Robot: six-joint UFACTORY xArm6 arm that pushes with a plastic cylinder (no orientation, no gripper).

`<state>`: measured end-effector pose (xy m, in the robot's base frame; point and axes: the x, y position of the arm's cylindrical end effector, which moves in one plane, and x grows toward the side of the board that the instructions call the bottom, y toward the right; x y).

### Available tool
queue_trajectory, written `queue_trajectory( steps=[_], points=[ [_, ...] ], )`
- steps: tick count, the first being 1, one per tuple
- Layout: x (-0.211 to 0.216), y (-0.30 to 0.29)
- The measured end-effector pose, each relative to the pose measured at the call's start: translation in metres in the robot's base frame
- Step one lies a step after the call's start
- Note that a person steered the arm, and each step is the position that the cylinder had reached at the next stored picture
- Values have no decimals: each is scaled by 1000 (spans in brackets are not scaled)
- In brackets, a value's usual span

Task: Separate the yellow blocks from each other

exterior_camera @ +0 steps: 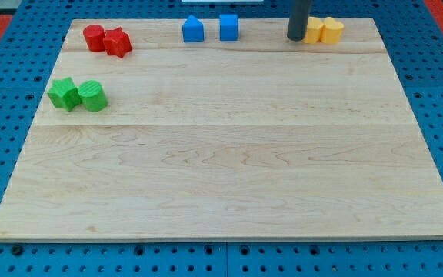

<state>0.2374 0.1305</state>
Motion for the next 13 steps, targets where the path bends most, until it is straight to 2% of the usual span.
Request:
queue_trajectory(
  steps=[2,3,4,5,6,7,8,9,11,12,13],
  points=[
    [0,1],
    [44,-10],
    [87,42],
    [77,117],
    [77,133],
    [45,165],
    [-19,195],
    [-46,187],
    [-46,59],
    [-46,29],
    [-46,41]
  ],
)
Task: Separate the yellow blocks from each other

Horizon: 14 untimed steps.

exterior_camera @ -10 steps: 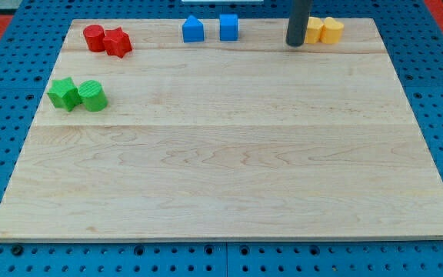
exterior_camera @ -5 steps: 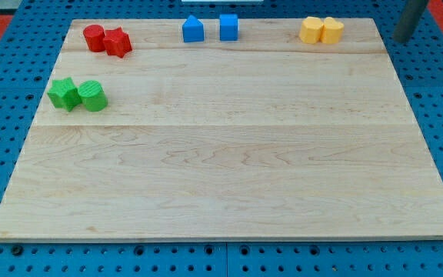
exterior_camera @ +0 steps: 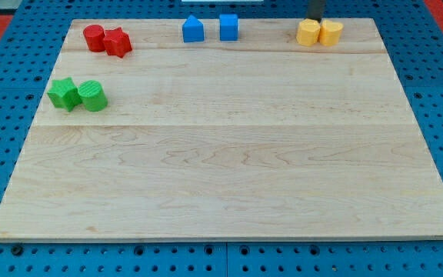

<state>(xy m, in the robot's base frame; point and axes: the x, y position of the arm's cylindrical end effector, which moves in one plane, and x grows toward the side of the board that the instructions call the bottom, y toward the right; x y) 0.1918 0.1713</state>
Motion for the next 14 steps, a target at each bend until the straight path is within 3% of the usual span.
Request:
queue_trajectory(
  steps=[3,4,9,11,12,14],
  points=[
    [7,31],
    [12,66],
    [61,51],
    [18,100],
    [5,38],
    [37,17]
  ],
)
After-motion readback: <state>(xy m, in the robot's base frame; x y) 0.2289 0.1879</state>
